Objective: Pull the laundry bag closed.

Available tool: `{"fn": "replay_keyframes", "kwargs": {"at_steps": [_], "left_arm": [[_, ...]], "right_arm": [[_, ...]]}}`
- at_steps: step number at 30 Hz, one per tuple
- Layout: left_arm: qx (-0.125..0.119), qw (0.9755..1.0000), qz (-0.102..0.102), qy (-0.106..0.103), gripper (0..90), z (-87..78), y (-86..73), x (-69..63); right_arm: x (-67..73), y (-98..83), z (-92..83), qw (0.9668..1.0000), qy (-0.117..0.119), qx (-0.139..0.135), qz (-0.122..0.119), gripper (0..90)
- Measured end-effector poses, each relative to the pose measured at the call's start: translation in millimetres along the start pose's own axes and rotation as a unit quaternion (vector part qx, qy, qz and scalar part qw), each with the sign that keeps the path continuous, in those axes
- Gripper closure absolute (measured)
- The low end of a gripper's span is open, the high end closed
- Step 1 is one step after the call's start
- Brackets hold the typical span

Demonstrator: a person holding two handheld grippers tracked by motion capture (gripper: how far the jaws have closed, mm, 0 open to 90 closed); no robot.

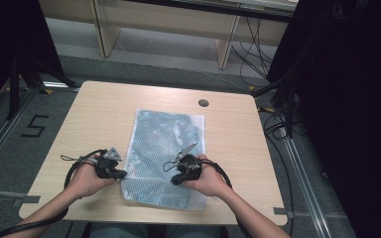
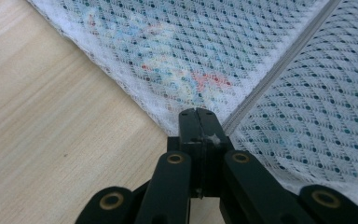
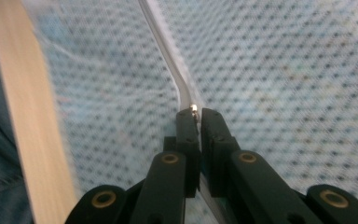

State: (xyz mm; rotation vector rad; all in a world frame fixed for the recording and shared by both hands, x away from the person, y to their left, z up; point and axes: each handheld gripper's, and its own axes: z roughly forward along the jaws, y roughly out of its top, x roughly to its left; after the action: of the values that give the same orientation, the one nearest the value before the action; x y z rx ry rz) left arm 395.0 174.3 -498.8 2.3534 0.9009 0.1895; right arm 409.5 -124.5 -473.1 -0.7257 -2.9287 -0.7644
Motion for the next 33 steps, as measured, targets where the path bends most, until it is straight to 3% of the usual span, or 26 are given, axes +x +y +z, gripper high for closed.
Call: {"fn": "replay_keyframes", "kwargs": {"at_steps": [7,9,13,27,31,33], "left_arm": [[0.003,1.0,0.002,0.001,90.0,-0.5,0.7,0.3],[-0.001,1.0,-0.005,0.0,90.0,0.5,0.3,-0.3],[0.0,1.0,-0.003,0.001,90.0,0.1,0.3,-0.5],[0.002,1.0,-0.002,0.002,90.0,-0.7,0.3,0.2],[0.003,1.0,-0.002,0.002,90.0,-0.6,0.6,0.0],[0.003,1.0,-0.003,0.002,90.0,-0.6,0.5,-0.1]], "right_arm": [[-5.2,-8.9,-6.1,1.0,-0.003,-0.001,0.009,87.3],[-4.7,-10.7,-8.5,0.9998,0.008,-0.003,0.016,87.3],[-5.6,-14.5,-10.1,0.9999,-0.004,0.002,0.014,87.3],[-7.3,-18.3,-11.4,0.9998,0.005,-0.005,0.021,87.3],[-8.5,-21.2,-12.3,0.9998,-0.006,-0.01,0.015,87.3],[-7.5,-22.5,-12.8,0.9998,0.003,-0.006,0.021,87.3]]}}
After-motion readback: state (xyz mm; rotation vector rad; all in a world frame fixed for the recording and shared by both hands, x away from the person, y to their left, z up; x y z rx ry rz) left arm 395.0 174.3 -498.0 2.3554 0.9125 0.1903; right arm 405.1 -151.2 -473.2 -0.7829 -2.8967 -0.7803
